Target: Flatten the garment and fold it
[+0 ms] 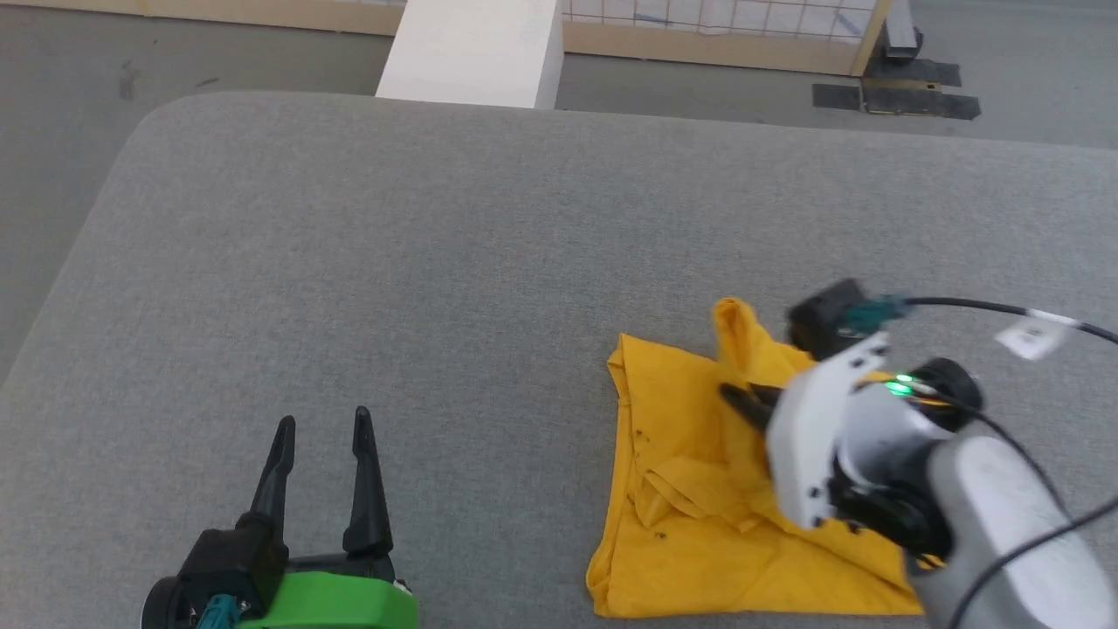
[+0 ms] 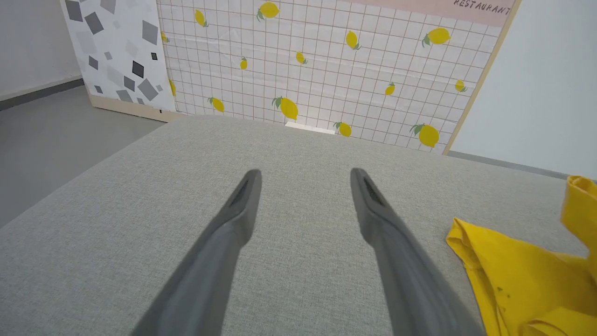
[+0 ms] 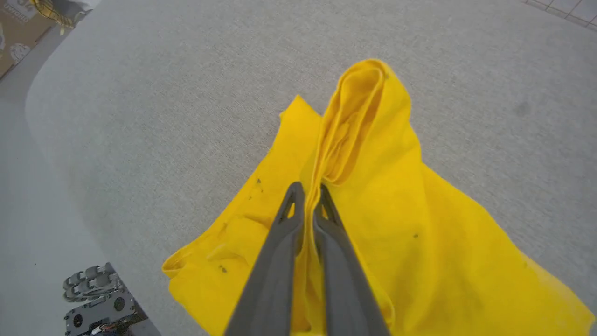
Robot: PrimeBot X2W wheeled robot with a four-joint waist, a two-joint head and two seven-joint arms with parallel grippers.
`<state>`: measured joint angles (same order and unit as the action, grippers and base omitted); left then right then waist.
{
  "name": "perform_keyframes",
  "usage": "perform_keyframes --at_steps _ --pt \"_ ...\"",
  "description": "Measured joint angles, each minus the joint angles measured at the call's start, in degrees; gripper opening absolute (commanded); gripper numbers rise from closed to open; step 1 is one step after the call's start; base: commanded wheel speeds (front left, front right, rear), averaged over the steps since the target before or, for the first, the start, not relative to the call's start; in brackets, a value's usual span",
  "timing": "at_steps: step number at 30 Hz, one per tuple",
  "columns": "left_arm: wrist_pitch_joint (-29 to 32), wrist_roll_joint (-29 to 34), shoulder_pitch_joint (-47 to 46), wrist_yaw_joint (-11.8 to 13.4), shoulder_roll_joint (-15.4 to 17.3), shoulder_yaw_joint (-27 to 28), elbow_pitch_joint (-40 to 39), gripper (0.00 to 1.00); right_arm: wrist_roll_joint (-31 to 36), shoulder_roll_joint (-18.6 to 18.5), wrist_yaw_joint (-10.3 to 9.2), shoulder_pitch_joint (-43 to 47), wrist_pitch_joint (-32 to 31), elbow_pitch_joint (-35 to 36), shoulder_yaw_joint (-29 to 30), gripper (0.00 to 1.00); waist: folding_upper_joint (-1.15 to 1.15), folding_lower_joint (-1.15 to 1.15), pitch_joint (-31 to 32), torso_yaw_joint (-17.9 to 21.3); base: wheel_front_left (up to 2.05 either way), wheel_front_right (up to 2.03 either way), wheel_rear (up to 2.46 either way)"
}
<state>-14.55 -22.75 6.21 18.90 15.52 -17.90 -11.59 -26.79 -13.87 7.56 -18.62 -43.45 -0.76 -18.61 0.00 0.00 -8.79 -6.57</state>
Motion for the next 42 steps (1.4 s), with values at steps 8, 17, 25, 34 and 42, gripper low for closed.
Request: perform_keyframes --at_steps 8,17,25,34,42 --pt "0.0 0.07 -0.04 -1.05 -1.24 -0.23 0.51 1.0 4.99 6.5 0.0 -6.06 3.04 -15.9 -6.53 0.0 0.0 0.0 -0.79 -1.82 0.0 0.0 0.0" --pt "0.0 0.24 -0.09 -1.8 -2.66 -0.96 2.05 1.0 8.96 9.95 0.01 -9.34 7.27 -28.92 -8.62 1.0 0.0 0.0 -1.16 -3.81 0.0 0.0 0.0" --pt "0.0 0.12 -0.07 -2.78 -2.38 -0.16 3.3 1.0 4.56 9.92 0.01 -11.11 9.57 -26.92 -10.23 1.0 0.0 0.0 0.21 -1.77 0.0 0.0 0.0" --pt "0.0 -0.01 0.02 -3.31 -1.14 0.24 3.36 1.0 2.54 -2.48 0.01 -4.76 16.46 -12.66 4.89 1.0 0.0 0.0 1.82 1.74 0.0 0.0 0.0" --pt "0.0 -0.01 0.2 -3.33 -0.87 0.43 2.94 1.0 3.33 -0.99 0.0 9.76 15.26 -3.03 19.05 1.0 0.0 0.0 1.12 3.58 0.0 0.0 0.0"
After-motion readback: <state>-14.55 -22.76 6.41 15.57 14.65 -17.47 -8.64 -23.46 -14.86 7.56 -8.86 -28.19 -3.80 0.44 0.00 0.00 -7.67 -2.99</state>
